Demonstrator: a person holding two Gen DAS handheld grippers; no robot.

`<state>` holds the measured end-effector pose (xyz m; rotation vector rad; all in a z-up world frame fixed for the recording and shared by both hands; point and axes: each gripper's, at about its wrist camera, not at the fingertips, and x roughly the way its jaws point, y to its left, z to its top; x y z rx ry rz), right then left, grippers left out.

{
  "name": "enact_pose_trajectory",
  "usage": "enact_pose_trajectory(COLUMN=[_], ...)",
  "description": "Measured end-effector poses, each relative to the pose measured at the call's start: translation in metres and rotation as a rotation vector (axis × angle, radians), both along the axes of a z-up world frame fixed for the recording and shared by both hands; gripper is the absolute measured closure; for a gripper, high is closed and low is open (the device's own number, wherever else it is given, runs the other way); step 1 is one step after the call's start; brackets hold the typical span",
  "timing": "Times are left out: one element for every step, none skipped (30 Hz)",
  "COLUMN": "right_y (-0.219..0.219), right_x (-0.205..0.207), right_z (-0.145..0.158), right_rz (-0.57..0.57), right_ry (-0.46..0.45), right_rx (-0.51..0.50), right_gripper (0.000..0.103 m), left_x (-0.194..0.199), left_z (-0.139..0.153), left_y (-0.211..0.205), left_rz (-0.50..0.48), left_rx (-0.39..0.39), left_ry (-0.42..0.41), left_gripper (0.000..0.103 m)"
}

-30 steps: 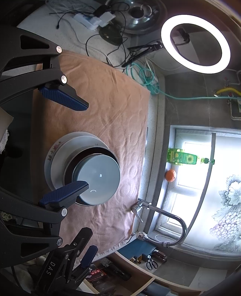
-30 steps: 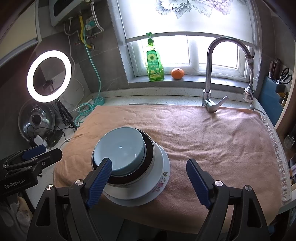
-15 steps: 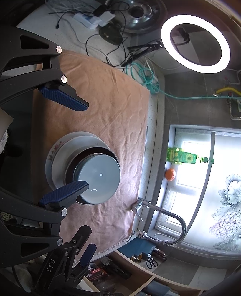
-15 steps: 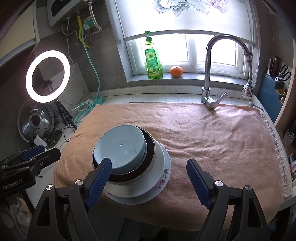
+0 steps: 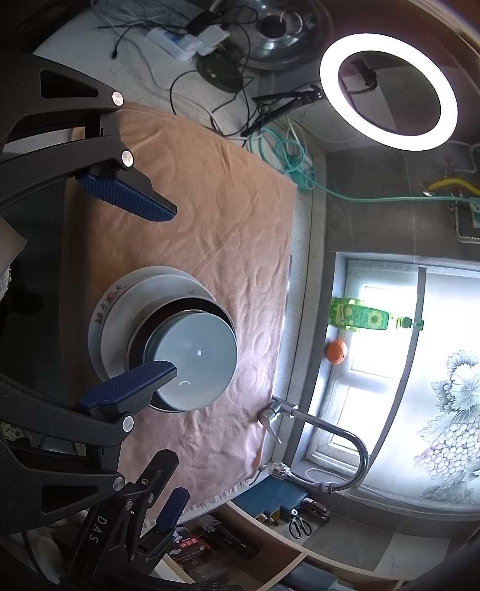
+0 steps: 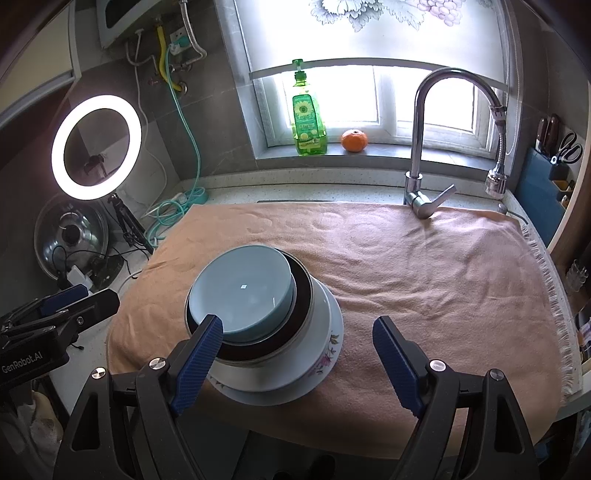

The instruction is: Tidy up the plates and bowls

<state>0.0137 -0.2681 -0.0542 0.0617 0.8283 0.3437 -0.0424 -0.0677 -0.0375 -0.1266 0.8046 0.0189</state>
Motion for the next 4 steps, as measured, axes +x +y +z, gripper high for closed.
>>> enact_pose_trajectory(right_y=[0.0000, -0.0001, 0.0000, -0.0003], right_x=[0.0003, 0.0009, 0.0021, 0.0027], right_z=[0.0001, -0.0001, 0.0000, -0.0004], right_rz=[-0.001, -0.002, -0.003, -0.004], right_ry=[0.001, 0.002, 0.004, 0.006], right_rx=[0.001, 0.001, 0.001, 0.002], right_gripper=[0.023, 0.023, 0.023, 0.023], left_x=[0.0002, 0.0001, 0.0009, 0.0016], left_z=[-0.0001, -0.0005, -0.0010, -0.0016], left_y=[-0.0001, -0.0003, 0.0001, -0.0001], left_rz=[-0.004, -0.006, -0.008, -0.009], left_rx=[0.000, -0.002, -0.004, -0.004], left_ry=[0.000, 0.003, 0.005, 0.009], left_gripper=[0.025, 0.025, 0.025, 0.025])
